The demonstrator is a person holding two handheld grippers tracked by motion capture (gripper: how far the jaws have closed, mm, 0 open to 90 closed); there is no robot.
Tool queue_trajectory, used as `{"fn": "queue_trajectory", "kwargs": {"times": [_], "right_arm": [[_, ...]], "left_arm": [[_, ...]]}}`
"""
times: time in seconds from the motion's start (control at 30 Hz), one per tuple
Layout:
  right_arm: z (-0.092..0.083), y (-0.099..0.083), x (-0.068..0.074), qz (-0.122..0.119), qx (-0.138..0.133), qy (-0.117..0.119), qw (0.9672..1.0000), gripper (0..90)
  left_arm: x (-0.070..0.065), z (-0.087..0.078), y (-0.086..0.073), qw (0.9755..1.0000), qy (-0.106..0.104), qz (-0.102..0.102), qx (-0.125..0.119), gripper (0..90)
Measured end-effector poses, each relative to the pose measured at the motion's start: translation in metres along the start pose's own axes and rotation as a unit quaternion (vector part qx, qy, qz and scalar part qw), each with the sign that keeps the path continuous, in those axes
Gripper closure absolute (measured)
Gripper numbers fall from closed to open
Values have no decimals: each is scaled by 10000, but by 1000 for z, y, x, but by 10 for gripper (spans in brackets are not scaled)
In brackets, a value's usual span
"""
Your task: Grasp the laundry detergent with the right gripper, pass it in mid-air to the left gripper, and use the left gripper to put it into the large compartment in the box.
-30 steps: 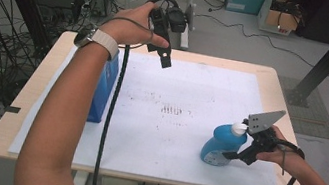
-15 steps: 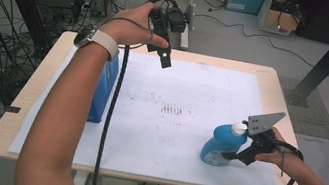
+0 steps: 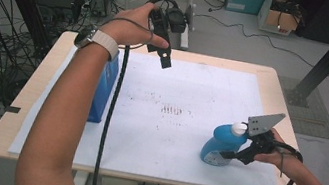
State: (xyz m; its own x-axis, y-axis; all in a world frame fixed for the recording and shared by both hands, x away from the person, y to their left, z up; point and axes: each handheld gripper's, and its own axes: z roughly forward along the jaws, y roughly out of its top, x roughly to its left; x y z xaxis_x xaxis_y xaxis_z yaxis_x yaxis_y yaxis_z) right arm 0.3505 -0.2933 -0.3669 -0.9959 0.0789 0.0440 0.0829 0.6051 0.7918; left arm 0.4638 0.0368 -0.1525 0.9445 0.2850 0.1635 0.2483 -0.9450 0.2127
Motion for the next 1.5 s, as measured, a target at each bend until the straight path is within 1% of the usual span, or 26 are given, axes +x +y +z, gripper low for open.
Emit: {"fn": "queue_trajectory", "kwargs": {"times": [0.07, 0.1, 0.13, 0.17, 0.2, 0.23, 0.33, 0.37, 0.47, 0.57, 0.6, 0.67, 0.83, 0.87, 0.9, 0.97, 1.0, 1.07, 1.1, 1.13, 1.17, 1.2, 1.23, 1.27, 1.33, 1.5], "right_arm": [[1, 0, 0, -10, -6, 7, 10000, 303], [1, -1, -1, -38, 8, -4, 10000, 307], [1, -1, -1, -57, -9, 18, 10000, 310], [1, -1, -1, -57, -9, 18, 10000, 310], [1, -1, 0, 20, -18, 2, 10000, 315], [1, -1, 0, -17, -22, 8, 10000, 325], [2, -1, 0, -56, -41, 10, 10000, 334], [2, -1, 0, -65, -21, 28, 10000, 337], [2, -2, 0, -59, -73, 15, 10000, 353], [2, -2, 1, 38, -100, 18, 9999, 366], [2, -2, 0, -43, -92, 25, 9999, 368], [3, -2, 0, -99, -96, 49, 9999, 375], [2, -3, 0, -41, -87, 32, 9999, 400], [3, -3, 0, -56, -108, 35, 9999, 403], [3, -3, -1, -105, -130, 25, 9999, 404], [3, -3, -1, -56, -131, 24, 9999, 406], [3, -3, -1, -59, -126, 21, 9999, 409], [4, -3, -1, -146, -155, 11, 9998, 416], [3, -4, 0, -95, -164, -13, 9998, 418], [4, -5, 0, -136, -239, -37, 9996, 421], [4, -5, 0, -136, -239, -37, 9996, 421], [4, -4, -1, -141, -191, -13, 9997, 423], [4, -4, -1, -141, -191, -13, 9997, 423], [4, -4, -1, -151, -195, -21, 9997, 424], [3, -4, 0, -109, -166, -25, 9998, 426], [4, -4, 0, -188, -191, -11, 9996, 427]], "left_arm": [[0, 0, 0, 10000, -1, 2, -1, 107], [0, -1, 1, 10000, -7, 10, 72, 107], [0, 0, 0, 10000, 0, 1, 3, 107], [0, 0, 0, 10000, 0, 1, 3, 107], [0, 0, 0, 10000, -1, 2, 3, 107], [0, 0, 0, 10000, -1, -1, -3, 107], [0, -1, 1, 9999, 0, 11, 101, 107], [0, 1, 0, 10000, -2, -2, -2, 107], [0, 0, 0, 10000, -3, -3, 0, 107], [0, 0, 0, 10000, -3, -2, -1, 106], [0, 0, 0, 10000, -5, -7, -7, 107], [0, 1, 0, 10000, -3, -6, -5, 106], [0, 1, -1, 10000, -9, -15, -2, 107], [0, 0, 0, 10000, -4, -2, 45, 107], [1, 0, -1, 10000, -1, -2, 15, 107], [1, 1, -1, 10000, 0, 18, 1, 107], [1, -1, 0, 10000, -3, 33, 92, 107], [1, 1, -1, 10000, 1, 24, -27, 107], [1, 1, -1, 10000, 1, 24, -27, 107], [1, 0, -1, 10000, 7, 28, 60, 107], [1, 0, -1, 10000, -4, 24, 31, 107], [1, -1, 0, 10000, -10, 30, 74, 107], [1, -1, 0, 10000, -10, 30, 74, 107], [1, 1, -1, 10000, -8, 16, -34, 107], [0, 1, -1, 10000, -7, -17, -16, 107], [1, 1, 0, 10000, -7, 36, -15, 107]]}}
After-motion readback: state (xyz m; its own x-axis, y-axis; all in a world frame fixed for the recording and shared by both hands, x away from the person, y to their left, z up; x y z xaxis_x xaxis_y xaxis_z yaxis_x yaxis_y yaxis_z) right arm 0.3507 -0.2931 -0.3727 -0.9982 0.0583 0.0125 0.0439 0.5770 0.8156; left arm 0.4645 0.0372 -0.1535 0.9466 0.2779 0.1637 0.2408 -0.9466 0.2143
